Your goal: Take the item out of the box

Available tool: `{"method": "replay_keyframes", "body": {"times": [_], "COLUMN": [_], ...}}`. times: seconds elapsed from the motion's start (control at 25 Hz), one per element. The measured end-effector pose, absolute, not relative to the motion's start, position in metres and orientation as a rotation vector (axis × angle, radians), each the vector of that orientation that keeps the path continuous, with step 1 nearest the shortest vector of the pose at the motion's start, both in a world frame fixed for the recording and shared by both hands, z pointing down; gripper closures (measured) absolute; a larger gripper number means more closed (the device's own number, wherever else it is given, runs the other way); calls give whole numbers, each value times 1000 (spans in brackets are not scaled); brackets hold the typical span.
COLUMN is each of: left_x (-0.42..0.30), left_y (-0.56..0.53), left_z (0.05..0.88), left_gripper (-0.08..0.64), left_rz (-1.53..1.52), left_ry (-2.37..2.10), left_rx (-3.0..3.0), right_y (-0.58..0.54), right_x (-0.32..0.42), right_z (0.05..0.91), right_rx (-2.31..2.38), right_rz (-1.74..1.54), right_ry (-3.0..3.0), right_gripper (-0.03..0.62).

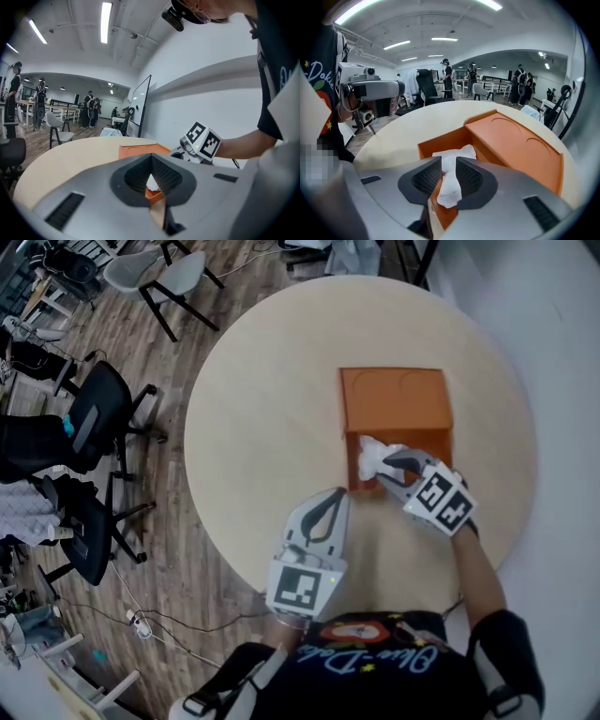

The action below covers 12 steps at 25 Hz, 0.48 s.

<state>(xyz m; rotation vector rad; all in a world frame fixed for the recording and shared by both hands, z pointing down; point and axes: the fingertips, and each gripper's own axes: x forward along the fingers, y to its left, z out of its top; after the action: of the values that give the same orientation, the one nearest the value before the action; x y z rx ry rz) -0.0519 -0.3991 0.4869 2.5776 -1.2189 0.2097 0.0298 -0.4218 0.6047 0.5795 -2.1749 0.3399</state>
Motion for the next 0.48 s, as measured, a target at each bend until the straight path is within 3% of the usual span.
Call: {"method": "replay_keyframes", "body": {"times": [0.48], "left_x": [-65], "left_y": [-401], "left_z": [496], "left_gripper": [575], "left_rz": [210], "left_ry": [-1247], "left_rx": [2530], "right_y": [-430], "right_x": [37], "right_z": [640], "right_rx": [562], "right_rz": [328], "right_ry": [-2025], "right_gripper": [520]}}
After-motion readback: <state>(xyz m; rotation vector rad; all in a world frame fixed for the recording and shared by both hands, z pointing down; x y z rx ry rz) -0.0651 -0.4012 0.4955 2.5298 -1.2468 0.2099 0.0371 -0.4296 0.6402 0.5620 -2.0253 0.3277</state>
